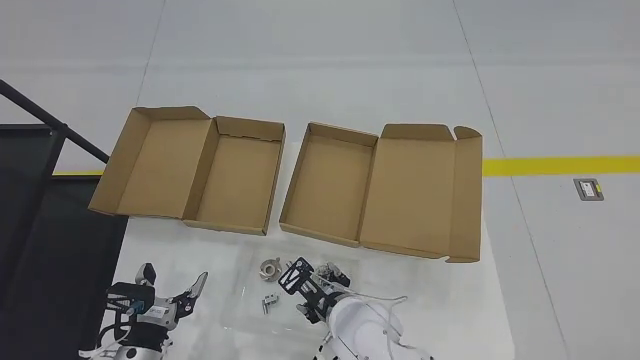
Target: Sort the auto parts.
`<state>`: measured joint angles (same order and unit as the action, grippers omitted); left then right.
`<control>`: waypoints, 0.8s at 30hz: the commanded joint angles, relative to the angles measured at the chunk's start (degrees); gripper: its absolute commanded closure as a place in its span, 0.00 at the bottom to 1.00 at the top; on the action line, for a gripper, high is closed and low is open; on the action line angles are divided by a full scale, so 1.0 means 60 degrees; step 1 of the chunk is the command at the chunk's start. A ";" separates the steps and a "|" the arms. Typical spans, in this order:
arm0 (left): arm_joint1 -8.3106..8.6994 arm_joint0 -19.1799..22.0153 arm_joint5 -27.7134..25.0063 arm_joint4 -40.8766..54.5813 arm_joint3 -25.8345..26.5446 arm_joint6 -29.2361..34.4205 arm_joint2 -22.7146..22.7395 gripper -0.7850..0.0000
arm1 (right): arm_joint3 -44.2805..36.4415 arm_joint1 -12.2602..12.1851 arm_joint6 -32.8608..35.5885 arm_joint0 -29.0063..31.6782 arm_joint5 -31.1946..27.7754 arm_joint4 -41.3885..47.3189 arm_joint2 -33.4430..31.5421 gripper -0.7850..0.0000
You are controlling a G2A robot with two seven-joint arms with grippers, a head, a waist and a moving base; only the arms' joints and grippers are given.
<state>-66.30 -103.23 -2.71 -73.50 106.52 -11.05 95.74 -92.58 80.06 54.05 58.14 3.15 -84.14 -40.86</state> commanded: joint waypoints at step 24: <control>0.0000 0.0000 0.0000 0.0000 0.0000 0.0000 0.0000 0.00 | 0.0960 0.0202 -0.0797 -0.0004 -0.0457 0.0074 -0.0707 0.44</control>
<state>-66.30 -103.23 -2.71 -73.50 106.52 -11.05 95.74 -86.95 81.22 49.33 58.14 0.47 -83.80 -45.04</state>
